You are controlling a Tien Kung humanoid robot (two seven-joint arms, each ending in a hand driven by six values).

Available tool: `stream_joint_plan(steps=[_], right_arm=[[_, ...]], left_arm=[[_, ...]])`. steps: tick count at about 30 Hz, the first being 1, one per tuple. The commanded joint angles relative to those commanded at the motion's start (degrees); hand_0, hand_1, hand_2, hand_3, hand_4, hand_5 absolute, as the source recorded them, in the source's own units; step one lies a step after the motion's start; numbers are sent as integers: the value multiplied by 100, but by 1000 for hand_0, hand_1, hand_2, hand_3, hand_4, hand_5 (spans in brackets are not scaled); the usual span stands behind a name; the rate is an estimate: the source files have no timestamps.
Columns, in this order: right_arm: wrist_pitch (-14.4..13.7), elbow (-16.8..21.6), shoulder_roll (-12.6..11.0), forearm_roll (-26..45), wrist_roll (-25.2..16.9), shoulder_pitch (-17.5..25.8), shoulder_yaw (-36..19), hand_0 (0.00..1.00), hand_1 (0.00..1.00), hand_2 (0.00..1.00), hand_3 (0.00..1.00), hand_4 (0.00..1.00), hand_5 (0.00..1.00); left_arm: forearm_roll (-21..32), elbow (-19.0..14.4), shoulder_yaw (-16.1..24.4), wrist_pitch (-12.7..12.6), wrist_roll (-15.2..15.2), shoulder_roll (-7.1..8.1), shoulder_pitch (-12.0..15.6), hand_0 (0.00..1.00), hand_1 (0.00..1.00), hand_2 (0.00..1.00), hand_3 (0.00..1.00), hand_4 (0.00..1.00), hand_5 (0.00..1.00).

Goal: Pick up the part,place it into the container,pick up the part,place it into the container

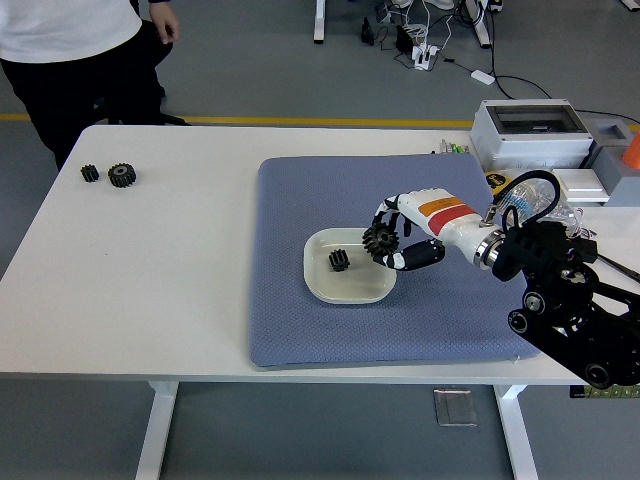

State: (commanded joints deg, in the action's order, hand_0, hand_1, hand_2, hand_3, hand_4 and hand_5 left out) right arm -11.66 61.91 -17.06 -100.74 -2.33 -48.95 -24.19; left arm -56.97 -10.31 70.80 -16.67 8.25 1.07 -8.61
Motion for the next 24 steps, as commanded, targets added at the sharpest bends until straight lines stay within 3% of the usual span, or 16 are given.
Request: stream_joint_plan(steps=[4, 9, 12, 13, 18, 19, 24], right_arm=[[1, -58, 222, 16, 25, -132, 327, 160, 395, 493, 497, 692, 313], [102, -433, 444, 184, -100, -248, 516, 210, 428, 524, 513, 705, 307], [104, -621, 482, 226, -129, -266, 532, 210, 428, 524, 513, 705, 307], [101, -645, 482, 234, -133, -268, 534, 293, 470, 584, 589, 762, 325], [148, -778, 449, 290, -214, -275, 504, 293, 470, 584, 589, 762, 325], [167, -787, 442, 285, -225, -273, 496, 398, 535, 720, 855, 894, 370], [194, -846, 446, 306, -302, -243, 458, 398, 535, 720, 855, 894, 370]], left_arm=[[4, 0, -11, -4, 5, 6, -9, 629, 614, 652, 558, 647, 568], [27, 0, -64, 4, 15, 40, -16, 629, 612, 652, 559, 647, 568], [24, 0, -54, -7, 7, 52, -3, 629, 612, 652, 559, 647, 568], [24, 0, -56, -8, 7, 54, -1, 629, 609, 652, 558, 647, 568], [11, 0, -61, -8, 19, 74, 16, 629, 609, 652, 558, 647, 568], [-6, 0, -50, -10, 23, 75, 21, 629, 608, 654, 558, 647, 566], [-56, 0, -40, -8, 49, 78, 42, 629, 608, 654, 558, 647, 566]])
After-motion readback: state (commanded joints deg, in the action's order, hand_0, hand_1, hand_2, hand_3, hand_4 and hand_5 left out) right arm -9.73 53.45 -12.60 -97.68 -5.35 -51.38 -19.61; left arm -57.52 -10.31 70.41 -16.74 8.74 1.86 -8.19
